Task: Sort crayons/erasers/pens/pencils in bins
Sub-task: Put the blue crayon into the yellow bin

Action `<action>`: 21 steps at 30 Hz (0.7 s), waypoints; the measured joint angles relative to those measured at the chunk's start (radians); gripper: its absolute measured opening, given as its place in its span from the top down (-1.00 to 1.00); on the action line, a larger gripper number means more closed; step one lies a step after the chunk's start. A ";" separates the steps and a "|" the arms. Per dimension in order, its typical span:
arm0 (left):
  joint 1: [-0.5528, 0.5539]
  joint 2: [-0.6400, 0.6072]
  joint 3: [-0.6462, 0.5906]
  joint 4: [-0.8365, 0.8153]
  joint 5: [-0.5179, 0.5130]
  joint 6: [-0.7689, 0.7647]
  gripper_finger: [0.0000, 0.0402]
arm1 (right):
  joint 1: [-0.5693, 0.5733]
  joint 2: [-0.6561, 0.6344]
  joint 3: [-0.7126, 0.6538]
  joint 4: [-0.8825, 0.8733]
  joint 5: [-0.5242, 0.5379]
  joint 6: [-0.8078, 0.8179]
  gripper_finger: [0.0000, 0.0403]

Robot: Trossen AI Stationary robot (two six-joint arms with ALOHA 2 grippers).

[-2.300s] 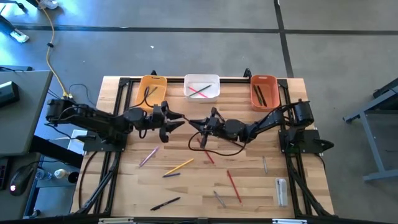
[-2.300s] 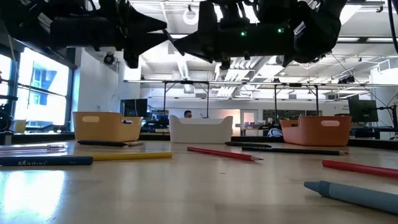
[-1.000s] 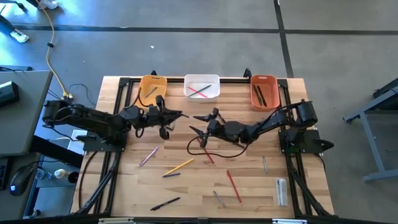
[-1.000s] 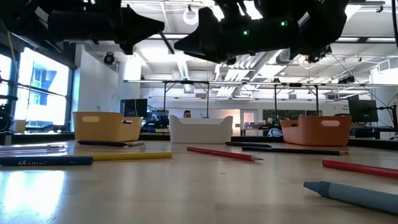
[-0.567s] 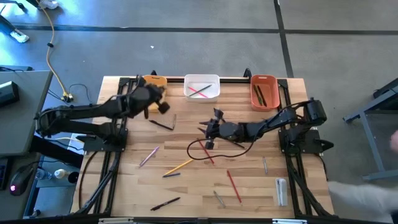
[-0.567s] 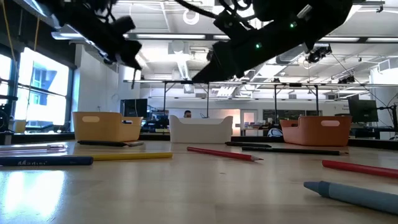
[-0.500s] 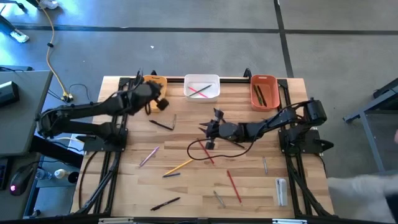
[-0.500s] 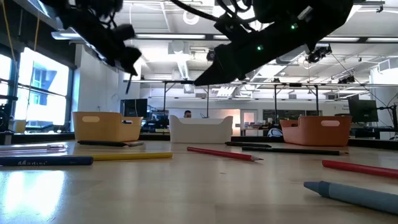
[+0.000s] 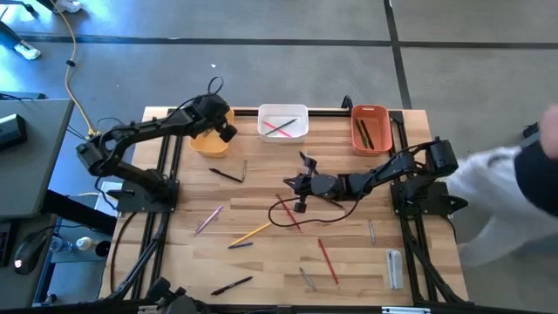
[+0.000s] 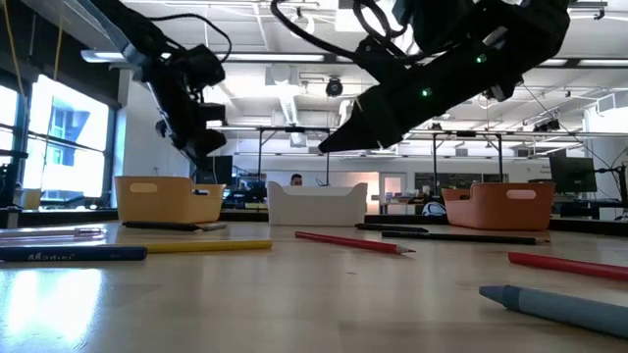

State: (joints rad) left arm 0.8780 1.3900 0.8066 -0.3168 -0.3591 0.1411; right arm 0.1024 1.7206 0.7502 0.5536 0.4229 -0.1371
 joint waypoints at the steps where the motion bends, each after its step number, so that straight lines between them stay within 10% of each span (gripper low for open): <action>1: 0.000 0.010 0.005 -0.013 -0.017 0.001 0.97 | -0.003 0.000 0.000 0.007 -0.008 0.000 0.98; 21: -0.001 0.020 0.011 -0.122 -0.011 -0.035 0.96 | -0.283 0.000 0.000 0.245 -0.167 -0.107 1.00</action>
State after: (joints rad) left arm 0.8769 1.4097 0.8178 -0.4392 -0.3698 0.1059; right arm -0.1804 1.7206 0.7506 0.7986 0.2563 -0.2441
